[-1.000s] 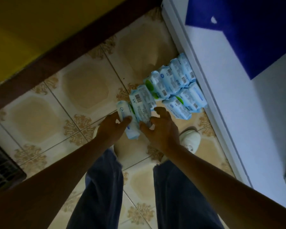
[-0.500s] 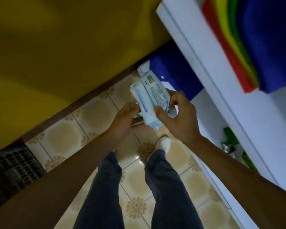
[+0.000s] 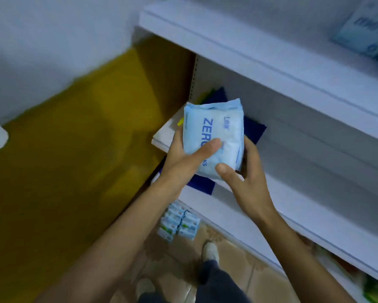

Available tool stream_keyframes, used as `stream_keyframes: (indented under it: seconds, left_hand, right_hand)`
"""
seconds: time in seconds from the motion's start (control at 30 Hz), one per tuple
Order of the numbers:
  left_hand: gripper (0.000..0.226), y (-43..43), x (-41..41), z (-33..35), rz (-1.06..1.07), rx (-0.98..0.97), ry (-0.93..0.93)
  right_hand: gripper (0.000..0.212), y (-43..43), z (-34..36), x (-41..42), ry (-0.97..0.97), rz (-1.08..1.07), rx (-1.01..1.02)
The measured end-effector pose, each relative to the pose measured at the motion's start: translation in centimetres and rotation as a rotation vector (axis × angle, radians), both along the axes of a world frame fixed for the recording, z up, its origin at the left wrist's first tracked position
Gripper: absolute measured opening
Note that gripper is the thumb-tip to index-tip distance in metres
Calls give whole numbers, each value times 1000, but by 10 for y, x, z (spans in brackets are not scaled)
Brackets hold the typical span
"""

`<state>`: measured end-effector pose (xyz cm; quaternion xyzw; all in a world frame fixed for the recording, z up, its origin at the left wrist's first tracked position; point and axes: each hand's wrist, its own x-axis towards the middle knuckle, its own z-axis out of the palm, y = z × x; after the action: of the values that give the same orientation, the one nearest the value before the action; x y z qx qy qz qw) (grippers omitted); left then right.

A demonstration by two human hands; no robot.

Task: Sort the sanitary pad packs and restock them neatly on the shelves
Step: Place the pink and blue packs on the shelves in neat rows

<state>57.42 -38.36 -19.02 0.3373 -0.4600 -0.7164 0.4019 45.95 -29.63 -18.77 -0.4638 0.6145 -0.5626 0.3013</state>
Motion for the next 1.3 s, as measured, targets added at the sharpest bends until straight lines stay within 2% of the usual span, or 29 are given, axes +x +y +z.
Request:
stream_keyframes:
  seconds: [0.17,0.3,0.4,0.47,0.6,0.67,0.8,0.93,1.03,1.1,1.2,1.3]
  left_hand:
    - [73,8,-22,64,-151,-340,26]
    - [91,2,-50,94,-280,-520,27]
    - [124,-3,-73,114,-303,-672,-19]
    - [136,-5,-88,126,-223,-758,-58]
    - [131,-9,-122,139,40,-1099,-210]
    - [120,-12,-142,143,52,-1168,-238]
    - [113,-25,-188,145,-173,-1063,-187]
    - [108,-33,-230,144,-142,-993,-182]
    - [111,-43,-255,139,-130,-900,-202]
    - [104,-55,-272,135,-116,-846,-237]
    - [83,-76,-296,130,-85,-720,-259]
    - [69,-94,-320,119,-127,-586,-289]
  right_hand:
    - [87,20,56,-11,-69,-55,-161]
    - [84,30,90,-32,24,-140,-267]
    - [81,34,107,-63,274,-242,-311]
    - [83,36,118,-89,477,-304,-318]
    - [84,34,142,-137,824,-378,-310]
    - [88,32,148,-161,974,-414,-241]
    - [90,24,146,-208,1059,-379,-209]
    - [85,14,142,-251,854,-311,-298]
    - [91,5,141,-279,684,-299,-311]
    - [97,-5,140,-298,635,-296,-293]
    - [97,-26,142,-323,654,-281,-274]
    - [78,-39,139,-348,768,-418,-346]
